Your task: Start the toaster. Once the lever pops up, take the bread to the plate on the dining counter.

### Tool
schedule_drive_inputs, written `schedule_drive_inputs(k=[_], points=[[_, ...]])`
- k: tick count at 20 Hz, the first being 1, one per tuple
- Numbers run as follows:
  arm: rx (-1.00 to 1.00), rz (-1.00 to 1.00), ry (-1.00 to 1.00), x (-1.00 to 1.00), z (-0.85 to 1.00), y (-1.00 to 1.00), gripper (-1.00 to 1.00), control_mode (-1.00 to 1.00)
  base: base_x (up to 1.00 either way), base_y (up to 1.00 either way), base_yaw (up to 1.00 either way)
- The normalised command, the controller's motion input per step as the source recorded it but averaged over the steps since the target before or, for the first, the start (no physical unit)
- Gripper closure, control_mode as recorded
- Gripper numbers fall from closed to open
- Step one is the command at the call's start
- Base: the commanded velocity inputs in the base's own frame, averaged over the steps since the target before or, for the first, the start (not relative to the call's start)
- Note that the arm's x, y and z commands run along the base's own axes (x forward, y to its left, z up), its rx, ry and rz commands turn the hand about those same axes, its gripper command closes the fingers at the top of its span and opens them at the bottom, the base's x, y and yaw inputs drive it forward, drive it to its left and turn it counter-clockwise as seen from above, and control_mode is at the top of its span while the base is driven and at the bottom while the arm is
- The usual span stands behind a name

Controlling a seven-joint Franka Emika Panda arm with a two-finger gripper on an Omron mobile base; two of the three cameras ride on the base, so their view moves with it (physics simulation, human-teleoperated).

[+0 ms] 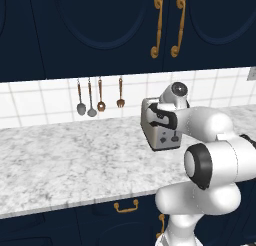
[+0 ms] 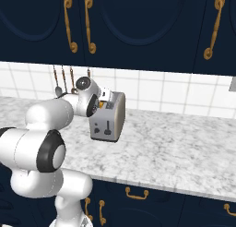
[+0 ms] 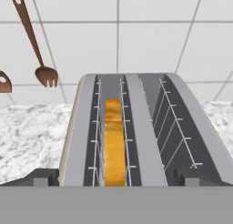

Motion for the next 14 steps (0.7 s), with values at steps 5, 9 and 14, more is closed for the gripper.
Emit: schedule_drive_inputs(k=[5,9,14], points=[[0.0,-0.01,0.0,0.0,0.0,0.0,-1.0,-1.0,0.0,0.0,0.0],[0.0,-0.01,0.0,0.0,0.0,0.0,-1.0,-1.0,0.0,0.0,0.0],[0.0,-0.01,0.0,0.0,0.0,0.0,-1.0,-1.0,0.0,0.0,0.0]])
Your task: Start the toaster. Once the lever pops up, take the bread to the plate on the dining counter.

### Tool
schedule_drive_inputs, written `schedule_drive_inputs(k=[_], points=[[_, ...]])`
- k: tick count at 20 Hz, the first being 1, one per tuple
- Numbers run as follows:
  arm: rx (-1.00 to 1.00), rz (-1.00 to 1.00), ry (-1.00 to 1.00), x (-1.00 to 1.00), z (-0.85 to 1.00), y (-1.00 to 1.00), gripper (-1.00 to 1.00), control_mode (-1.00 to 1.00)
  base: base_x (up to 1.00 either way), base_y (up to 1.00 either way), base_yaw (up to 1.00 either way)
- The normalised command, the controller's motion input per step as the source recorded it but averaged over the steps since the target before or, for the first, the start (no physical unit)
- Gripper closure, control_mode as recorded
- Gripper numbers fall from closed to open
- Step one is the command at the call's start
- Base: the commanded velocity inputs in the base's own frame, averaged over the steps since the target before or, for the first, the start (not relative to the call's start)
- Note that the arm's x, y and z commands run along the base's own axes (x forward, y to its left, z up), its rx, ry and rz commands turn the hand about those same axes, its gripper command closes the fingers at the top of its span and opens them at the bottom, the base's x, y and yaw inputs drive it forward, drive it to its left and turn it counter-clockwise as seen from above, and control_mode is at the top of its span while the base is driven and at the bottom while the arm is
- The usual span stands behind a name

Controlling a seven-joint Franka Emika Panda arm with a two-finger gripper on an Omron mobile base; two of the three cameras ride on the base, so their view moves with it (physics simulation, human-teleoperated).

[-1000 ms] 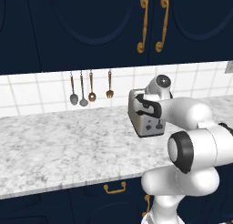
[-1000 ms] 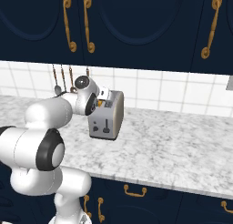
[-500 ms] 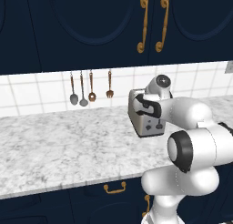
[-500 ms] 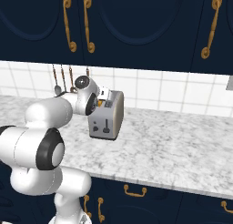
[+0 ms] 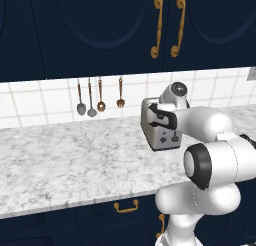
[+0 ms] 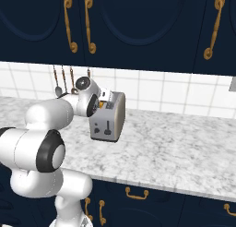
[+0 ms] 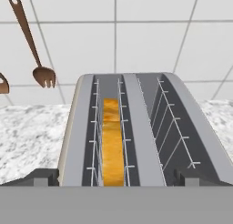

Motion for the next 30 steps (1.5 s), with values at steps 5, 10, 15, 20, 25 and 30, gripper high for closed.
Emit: schedule_drive_inputs(k=[5,10,15,20,25,30], points=[[0.0,0.0,0.0,0.01,0.0,0.0,-1.0,-1.0,0.0,0.0,0.0],[0.0,0.0,0.01,0.01,-0.1,0.02,-1.0,-1.0,0.0,0.0,0.0],[0.0,0.0,0.04,0.09,-0.16,0.1,-1.0,-1.0,0.0,0.0,0.0],[0.0,0.0,0.0,0.13,0.0,0.08,-1.0,-1.0,0.0,0.0,0.0],[0.0,0.0,0.0,0.1,0.0,0.0,-1.0,-1.0,0.0,0.0,0.0],[0.0,0.0,0.0,0.07,0.0,0.0,-1.0,-1.0,0.0,0.0,0.0]])
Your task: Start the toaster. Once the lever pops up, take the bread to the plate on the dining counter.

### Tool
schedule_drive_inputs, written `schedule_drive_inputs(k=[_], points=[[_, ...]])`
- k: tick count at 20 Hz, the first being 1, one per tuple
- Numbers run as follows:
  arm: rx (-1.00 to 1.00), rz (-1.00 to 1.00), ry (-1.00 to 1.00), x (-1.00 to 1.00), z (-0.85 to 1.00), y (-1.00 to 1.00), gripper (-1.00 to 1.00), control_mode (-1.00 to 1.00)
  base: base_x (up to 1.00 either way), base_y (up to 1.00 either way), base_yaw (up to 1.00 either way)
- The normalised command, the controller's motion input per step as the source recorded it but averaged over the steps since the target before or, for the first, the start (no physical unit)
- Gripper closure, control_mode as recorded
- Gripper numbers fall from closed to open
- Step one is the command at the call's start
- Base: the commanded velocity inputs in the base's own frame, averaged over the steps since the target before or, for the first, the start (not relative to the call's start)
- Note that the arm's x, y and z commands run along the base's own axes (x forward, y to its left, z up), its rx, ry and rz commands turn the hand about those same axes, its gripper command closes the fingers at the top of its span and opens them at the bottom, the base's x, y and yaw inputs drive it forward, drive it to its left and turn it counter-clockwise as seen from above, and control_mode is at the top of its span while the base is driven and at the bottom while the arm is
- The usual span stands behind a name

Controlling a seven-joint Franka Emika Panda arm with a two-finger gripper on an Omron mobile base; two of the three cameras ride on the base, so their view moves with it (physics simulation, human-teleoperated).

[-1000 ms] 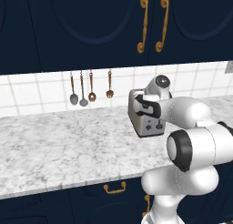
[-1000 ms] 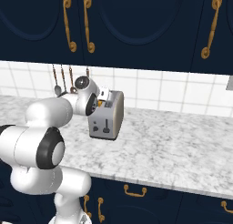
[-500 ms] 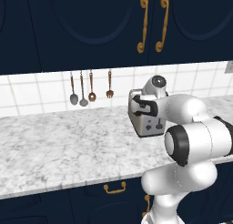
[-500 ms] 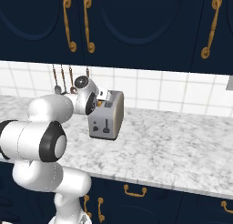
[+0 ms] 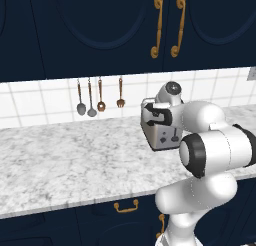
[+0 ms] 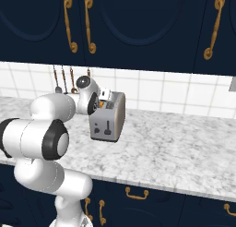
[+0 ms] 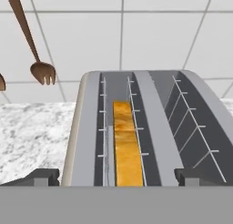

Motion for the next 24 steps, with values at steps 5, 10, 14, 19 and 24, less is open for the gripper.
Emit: schedule_drive_inputs(k=[5,10,14,19,24], points=[[0.0,0.0,0.0,0.13,-0.01,0.0,-1.0,-1.0,0.0,0.0,0.0],[0.0,0.0,0.0,0.18,-0.07,0.0,-1.0,-1.0,0.0,0.0,0.0],[0.0,-0.01,0.0,0.16,-0.19,-0.01,-1.0,-1.0,0.0,0.0,0.0],[0.0,-0.02,0.01,0.05,-0.25,-0.09,-1.0,-1.0,0.0,0.0,0.0],[0.0,-0.03,0.0,0.0,-0.33,-0.07,-1.0,-1.0,0.0,0.0,0.0]])
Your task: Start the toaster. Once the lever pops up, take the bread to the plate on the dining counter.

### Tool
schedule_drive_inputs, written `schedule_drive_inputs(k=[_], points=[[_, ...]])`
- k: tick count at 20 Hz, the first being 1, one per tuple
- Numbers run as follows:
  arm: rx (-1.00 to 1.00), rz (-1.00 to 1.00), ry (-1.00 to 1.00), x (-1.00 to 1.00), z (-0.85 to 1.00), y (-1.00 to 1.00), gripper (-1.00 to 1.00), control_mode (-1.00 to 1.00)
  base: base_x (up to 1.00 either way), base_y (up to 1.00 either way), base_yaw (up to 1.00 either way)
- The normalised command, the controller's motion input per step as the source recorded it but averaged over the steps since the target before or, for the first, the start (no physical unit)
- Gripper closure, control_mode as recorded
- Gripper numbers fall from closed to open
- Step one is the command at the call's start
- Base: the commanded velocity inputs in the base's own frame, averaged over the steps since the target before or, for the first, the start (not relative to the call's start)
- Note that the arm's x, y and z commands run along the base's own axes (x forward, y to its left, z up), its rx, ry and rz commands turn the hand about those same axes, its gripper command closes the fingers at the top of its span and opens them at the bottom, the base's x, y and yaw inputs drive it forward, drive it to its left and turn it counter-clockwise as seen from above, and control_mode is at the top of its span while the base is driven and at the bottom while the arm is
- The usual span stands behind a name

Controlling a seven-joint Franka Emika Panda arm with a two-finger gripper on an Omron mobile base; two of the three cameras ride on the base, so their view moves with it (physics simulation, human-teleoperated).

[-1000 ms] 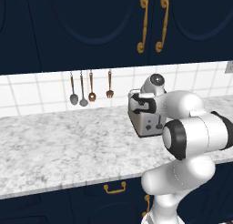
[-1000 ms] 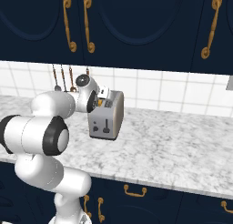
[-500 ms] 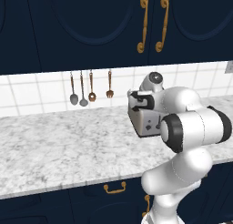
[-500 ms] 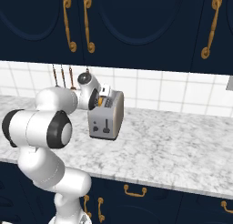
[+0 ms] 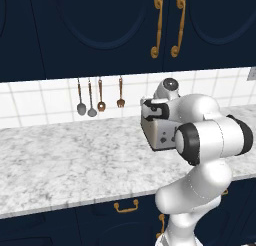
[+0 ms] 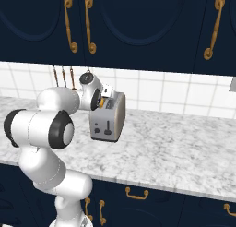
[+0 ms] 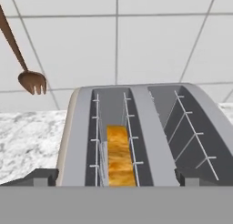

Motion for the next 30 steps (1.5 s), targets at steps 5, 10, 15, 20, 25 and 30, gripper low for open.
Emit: schedule_drive_inputs(k=[5,10,15,20,25,30], points=[[0.0,-0.03,0.01,0.0,-0.27,-0.01,1.0,-1.0,0.0,0.0,0.0],[0.0,-0.01,0.0,0.0,-0.11,-0.1,1.0,-1.0,0.0,0.0,0.0],[0.0,0.0,0.0,0.0,-0.04,-0.08,1.0,-1.0,0.0,0.0,0.0],[0.0,0.0,0.0,0.0,0.0,-0.03,1.0,-1.0,0.0,0.0,0.0],[0.0,0.0,-0.02,-0.13,0.11,0.0,1.0,-1.0,0.0,0.0,0.0],[0.0,0.0,-0.04,-0.29,0.23,0.0,1.0,-1.0,0.0,0.0,0.0]])
